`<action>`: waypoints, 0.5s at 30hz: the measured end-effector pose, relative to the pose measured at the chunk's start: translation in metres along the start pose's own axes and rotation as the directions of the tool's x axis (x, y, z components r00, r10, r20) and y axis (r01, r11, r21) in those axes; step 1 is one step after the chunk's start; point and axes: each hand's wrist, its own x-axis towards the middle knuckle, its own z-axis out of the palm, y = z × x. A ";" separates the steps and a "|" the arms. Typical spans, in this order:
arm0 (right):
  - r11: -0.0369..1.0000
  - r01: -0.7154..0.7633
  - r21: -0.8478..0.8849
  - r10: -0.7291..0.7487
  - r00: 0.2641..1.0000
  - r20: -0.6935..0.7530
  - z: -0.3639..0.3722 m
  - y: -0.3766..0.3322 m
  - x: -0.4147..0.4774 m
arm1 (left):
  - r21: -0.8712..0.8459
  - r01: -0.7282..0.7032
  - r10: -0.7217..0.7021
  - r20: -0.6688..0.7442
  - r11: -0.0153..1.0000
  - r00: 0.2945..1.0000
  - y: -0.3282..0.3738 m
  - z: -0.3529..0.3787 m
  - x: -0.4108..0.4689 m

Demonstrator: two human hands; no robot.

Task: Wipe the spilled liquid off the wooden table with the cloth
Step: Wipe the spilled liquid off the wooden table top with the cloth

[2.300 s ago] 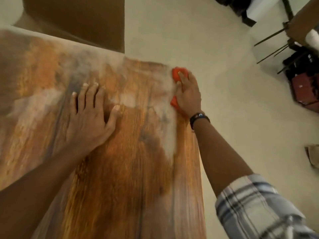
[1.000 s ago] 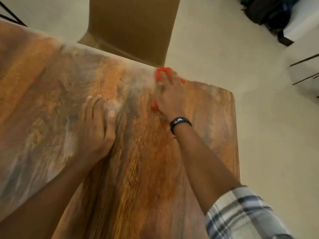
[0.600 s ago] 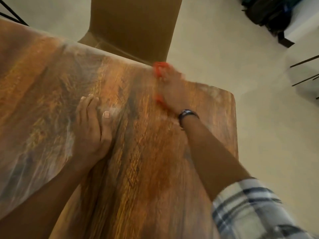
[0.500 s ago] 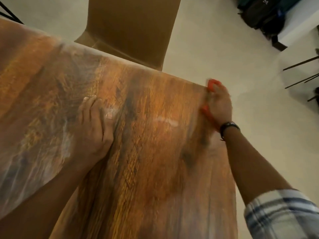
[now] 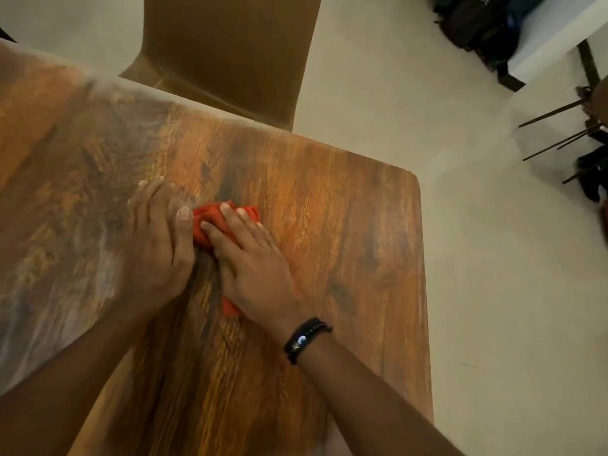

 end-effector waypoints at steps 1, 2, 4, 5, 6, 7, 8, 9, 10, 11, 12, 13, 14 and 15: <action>0.999 -0.035 -0.005 0.035 0.999 -0.007 -0.007 0.013 -0.009 | -0.008 -0.002 0.002 0.000 1.000 1.000 -0.002 0.001 0.000; 0.991 -0.135 -0.011 0.135 0.991 -0.026 -0.017 0.030 -0.017 | -0.023 0.006 -0.006 -0.003 1.000 1.000 -0.002 0.001 0.000; 0.904 -0.427 -0.005 0.424 0.901 -0.094 -0.036 0.065 -0.020 | -0.078 0.043 -0.045 -0.022 0.996 0.999 0.000 0.000 0.001; 0.850 -0.527 0.005 0.524 0.845 -0.112 -0.043 0.077 -0.013 | -0.121 0.066 -0.071 -0.032 0.990 0.997 0.001 -0.002 0.000; 0.829 -0.559 -0.001 0.555 0.823 -0.121 -0.046 0.080 0.001 | -0.178 0.085 -0.094 -0.042 0.980 0.995 0.003 -0.005 -0.001; 0.843 -0.538 -0.012 0.533 0.837 -0.125 -0.044 0.077 0.021 | -0.250 0.100 -0.118 -0.058 0.963 0.991 0.006 -0.008 -0.002; 0.879 -0.476 -0.025 0.470 0.874 -0.120 -0.040 0.069 0.047 | -0.337 0.117 -0.153 -0.083 0.934 0.985 0.009 -0.012 -0.002; 0.916 -0.399 -0.035 0.393 0.913 -0.109 -0.034 0.057 0.077 | -0.430 0.138 -0.202 -0.109 0.892 0.973 0.011 -0.016 -0.003; 0.943 -0.328 -0.059 0.322 0.942 -0.098 -0.027 0.042 0.106 | -0.515 0.163 -0.264 -0.128 0.842 0.956 0.011 -0.021 -0.003; 0.958 -0.272 -0.084 0.266 0.960 -0.084 -0.018 0.026 0.133 | -0.582 0.188 -0.327 -0.142 0.791 0.934 0.010 -0.028 -0.004; 0.968 -0.225 -0.108 0.219 0.974 -0.067 -0.007 0.008 0.155 | -0.627 0.205 -0.379 -0.156 0.752 0.912 0.007 -0.035 -0.005; 0.975 -0.182 -0.124 0.178 0.983 -0.047 0.005 -0.011 0.171 | -0.643 0.211 -0.406 -0.170 0.736 0.898 0.002 -0.044 -0.008; 0.980 -0.141 -0.138 0.139 0.990 -0.021 0.017 -0.030 0.180 | -0.640 0.212 -0.412 -0.179 0.739 0.893 -0.005 -0.052 -0.014; 0.985 -0.100 -0.140 0.101 0.995 0.002 0.027 -0.048 0.180 | -0.629 0.214 -0.412 -0.186 0.747 0.892 -0.011 -0.061 -0.022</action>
